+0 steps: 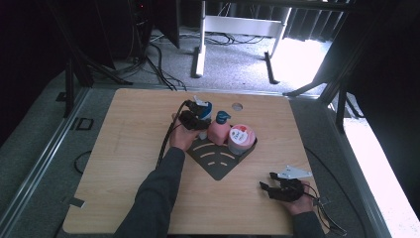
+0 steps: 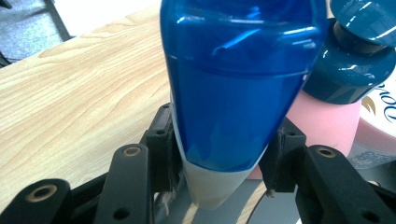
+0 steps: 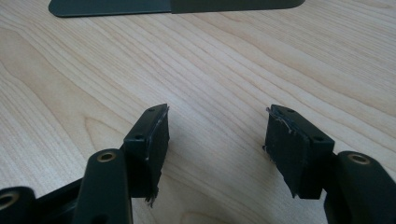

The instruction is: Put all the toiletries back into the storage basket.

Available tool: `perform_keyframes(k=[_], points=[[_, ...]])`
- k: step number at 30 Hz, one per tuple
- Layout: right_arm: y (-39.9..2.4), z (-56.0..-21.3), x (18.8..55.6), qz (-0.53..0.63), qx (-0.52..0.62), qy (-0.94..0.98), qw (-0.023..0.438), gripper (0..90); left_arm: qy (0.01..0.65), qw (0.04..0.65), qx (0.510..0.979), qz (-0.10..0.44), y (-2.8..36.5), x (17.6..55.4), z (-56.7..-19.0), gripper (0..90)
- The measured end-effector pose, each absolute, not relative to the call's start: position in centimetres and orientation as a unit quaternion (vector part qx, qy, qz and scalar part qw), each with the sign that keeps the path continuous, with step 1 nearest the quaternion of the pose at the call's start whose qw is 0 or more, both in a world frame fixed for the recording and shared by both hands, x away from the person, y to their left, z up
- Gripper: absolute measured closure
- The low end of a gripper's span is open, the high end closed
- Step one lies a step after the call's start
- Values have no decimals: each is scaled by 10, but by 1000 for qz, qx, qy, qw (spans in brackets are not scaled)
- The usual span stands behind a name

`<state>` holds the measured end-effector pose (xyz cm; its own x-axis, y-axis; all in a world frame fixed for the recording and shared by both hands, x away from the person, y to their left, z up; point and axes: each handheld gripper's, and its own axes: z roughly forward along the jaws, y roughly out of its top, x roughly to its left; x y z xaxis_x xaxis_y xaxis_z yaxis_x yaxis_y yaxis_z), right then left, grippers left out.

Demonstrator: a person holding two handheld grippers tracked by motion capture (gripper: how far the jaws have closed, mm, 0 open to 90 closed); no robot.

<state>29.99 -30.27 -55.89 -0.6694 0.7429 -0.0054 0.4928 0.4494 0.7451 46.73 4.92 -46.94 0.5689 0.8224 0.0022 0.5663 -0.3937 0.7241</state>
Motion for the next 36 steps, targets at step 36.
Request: perform_keyframes(k=[36], points=[[-303,-559,300,372,371,834,169,393,428,402,792,167,106,421,-453,383]])
